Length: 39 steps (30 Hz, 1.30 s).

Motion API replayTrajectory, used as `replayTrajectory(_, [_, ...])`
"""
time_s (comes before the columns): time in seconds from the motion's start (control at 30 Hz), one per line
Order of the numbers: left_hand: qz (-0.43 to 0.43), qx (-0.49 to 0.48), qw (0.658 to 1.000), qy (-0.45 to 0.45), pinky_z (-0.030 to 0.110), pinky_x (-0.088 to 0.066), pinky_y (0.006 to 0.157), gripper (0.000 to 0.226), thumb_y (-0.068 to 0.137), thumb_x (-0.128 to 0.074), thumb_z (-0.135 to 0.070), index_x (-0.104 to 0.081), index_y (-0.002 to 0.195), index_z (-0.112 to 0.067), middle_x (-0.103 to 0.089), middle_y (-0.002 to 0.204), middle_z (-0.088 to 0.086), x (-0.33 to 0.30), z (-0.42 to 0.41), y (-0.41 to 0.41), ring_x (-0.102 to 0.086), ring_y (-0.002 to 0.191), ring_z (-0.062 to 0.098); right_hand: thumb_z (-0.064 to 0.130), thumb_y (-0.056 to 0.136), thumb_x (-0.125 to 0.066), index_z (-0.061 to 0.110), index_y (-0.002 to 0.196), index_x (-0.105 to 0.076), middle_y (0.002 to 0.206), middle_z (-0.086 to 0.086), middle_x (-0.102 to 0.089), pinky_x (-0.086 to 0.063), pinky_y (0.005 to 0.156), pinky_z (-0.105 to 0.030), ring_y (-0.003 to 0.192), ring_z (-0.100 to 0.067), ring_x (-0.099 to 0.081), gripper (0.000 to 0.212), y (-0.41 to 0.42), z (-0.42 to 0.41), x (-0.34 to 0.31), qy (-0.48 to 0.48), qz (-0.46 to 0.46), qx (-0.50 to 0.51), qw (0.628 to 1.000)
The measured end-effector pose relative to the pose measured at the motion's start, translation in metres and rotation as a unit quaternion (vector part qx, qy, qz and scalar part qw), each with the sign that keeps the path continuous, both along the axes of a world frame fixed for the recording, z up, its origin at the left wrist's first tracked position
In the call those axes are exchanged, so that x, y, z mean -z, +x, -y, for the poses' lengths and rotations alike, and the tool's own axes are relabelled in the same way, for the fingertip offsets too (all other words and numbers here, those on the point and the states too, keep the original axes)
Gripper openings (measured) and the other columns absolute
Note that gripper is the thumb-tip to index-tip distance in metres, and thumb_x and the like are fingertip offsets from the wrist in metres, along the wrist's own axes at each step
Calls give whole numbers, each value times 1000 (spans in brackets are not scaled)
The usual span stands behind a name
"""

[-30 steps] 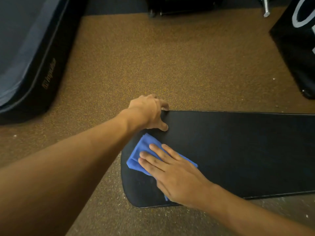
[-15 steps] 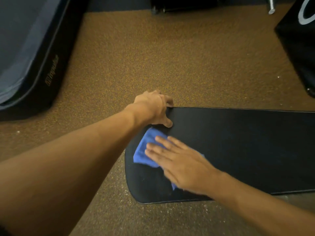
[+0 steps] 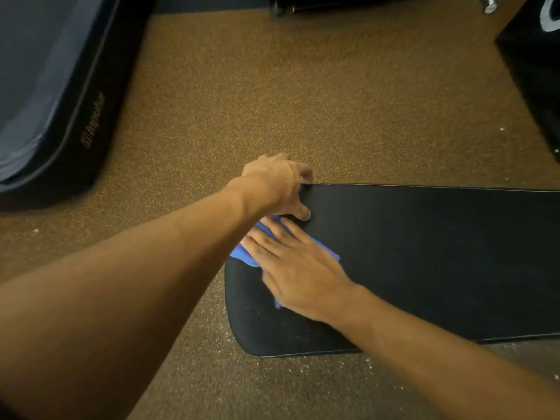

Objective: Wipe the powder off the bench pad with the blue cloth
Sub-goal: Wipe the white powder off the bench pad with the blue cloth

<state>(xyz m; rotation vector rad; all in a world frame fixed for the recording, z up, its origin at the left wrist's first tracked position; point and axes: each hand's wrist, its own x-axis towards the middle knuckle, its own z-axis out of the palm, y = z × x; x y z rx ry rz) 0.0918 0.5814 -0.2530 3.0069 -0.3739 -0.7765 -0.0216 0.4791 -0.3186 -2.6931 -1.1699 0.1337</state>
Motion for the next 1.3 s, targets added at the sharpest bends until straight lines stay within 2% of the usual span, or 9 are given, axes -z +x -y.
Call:
replayTrajectory(0.07, [-3,-7,1000,1,39,-45,90,74,67,-78,-67,-53,133,-45,-52,130,4,-1,1,0,-56,120,34,24,96,-44,9,154,-34,161,-7,-35,-15,123,-48,152,-32,-22,62,-11,-19,2,11,1,16,1000])
replayTrajectory(0.23, [0,-4,1000,10,43,-44,100,75,69,-76,-70,-51,135,-45,-50,133,6,-2,-1,-4,-54,121,38,28,96,-33,14,156,-33,164,-4,-32,-14,123,-44,154,-26,-19,62,-18,26,1,-31,-15,-139,990])
replayTrajectory(0.4, [23,9,1000,6,39,-41,101,68,79,-68,-67,-48,140,-45,-47,136,5,1,-2,-12,-51,123,32,27,95,-45,10,155,-32,162,-7,-34,-15,123,-47,150,-32,-24,64,-12,-7,1,-1,-1,29,1000])
replayTrajectory(0.6, [16,-5,1000,-7,47,-45,105,71,79,-68,-68,-46,143,-48,-45,137,4,2,-6,-16,-47,125,37,28,97,-35,14,157,-30,165,-3,-29,-10,123,-43,155,-26,-15,62,-56,28,-1,-19,-24,-126,992])
replayTrajectory(0.83, [33,-7,999,-8,44,-44,100,69,77,-70,-69,-50,140,-49,-47,136,3,4,-6,-17,-47,126,36,25,96,-43,9,153,-36,159,-6,-38,-16,122,-48,150,-32,-23,59,-25,-31,2,13,-1,26,1000])
replayTrajectory(1.0, [37,-6,999,-7,47,-45,103,68,77,-69,-69,-50,140,-48,-46,135,6,4,-7,-19,-46,126,37,26,96,-42,14,157,-31,164,-3,-31,-12,123,-44,155,-26,-15,63,-54,29,-2,-33,-16,-139,990])
replayTrajectory(1.17, [40,-9,999,-11,45,-44,100,69,78,-69,-69,-49,141,-50,-46,135,4,5,-5,-19,-46,127,35,28,94,-40,12,156,-33,163,-4,-32,-18,123,-49,153,-30,-19,64,-18,4,0,-10,2,21,1000])
replayTrajectory(1.23, [40,-8,999,-12,44,-44,100,70,77,-70,-70,-48,141,-51,-46,135,4,4,-6,-18,-46,127,36,26,92,-48,10,154,-34,162,-6,-35,-18,122,-49,152,-33,-20,65,-47,-14,1,13,-13,-7,1000])
replayTrajectory(1.3, [36,-7,999,-12,46,-44,101,71,77,-70,-70,-47,142,-51,-46,135,4,3,-6,-18,-45,127,36,28,94,-41,12,154,-34,162,-4,-35,-15,123,-47,153,-30,-20,63,-77,-1,-1,1,-28,-100,995])
